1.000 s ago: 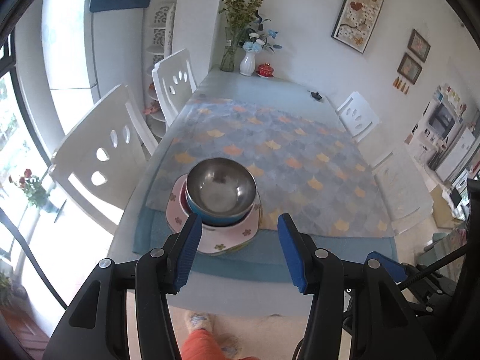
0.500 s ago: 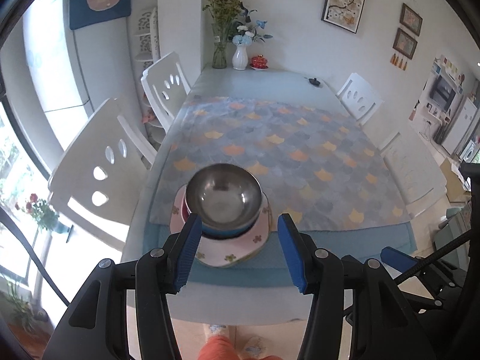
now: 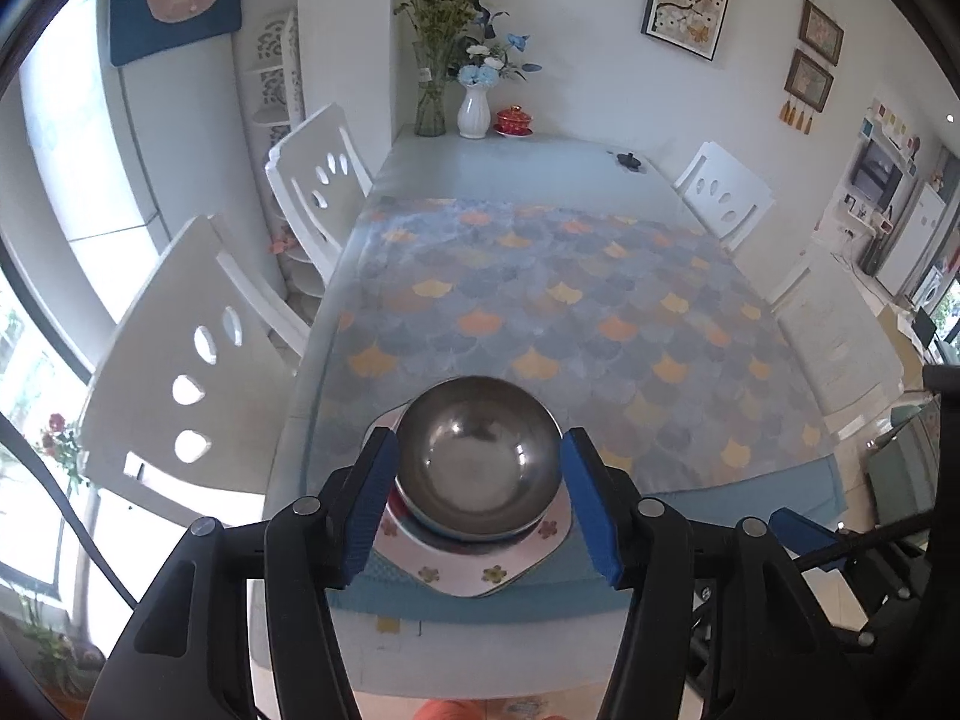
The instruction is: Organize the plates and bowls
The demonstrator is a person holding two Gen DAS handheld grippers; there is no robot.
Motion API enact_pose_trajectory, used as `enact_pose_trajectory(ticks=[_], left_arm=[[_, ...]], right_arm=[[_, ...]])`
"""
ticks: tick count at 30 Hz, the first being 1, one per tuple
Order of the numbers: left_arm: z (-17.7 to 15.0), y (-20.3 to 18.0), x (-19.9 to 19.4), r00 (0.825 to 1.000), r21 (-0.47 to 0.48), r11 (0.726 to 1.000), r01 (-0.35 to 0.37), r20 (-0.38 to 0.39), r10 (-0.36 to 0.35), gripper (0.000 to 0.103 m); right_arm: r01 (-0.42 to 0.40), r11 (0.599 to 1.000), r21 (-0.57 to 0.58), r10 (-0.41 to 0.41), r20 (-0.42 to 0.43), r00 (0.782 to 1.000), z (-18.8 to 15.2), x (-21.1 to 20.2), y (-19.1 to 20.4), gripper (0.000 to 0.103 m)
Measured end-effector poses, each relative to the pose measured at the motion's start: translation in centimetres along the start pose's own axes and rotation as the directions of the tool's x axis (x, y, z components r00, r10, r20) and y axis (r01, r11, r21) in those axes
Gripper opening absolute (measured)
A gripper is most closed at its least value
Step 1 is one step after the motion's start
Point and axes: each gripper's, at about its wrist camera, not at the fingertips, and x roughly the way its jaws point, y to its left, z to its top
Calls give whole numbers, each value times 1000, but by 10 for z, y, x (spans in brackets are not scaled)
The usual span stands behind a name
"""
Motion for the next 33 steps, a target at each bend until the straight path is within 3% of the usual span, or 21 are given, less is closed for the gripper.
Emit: enact_pose_trajectory(ticks=[17,23,28,33], left_arm=[[-4,34,26,997,-10,1000,-21,-80,20,56],[-2,44,27,997,-5,999,-43,-69,43,56],[3,40,24,990,63,988,-141,-12,142,58],[8,47,27,990,35,989,-142,-12,142,62]], right_arm=[[9,1000,0,-8,-83,997,1,30,34,60],[7,1000,-23,-9,-75,997,1,30,50,60],[2,1000,-22,-3,-77,997,2,33,55,60],[-5,1000,-8,4,-87,996,5,39,56,60]])
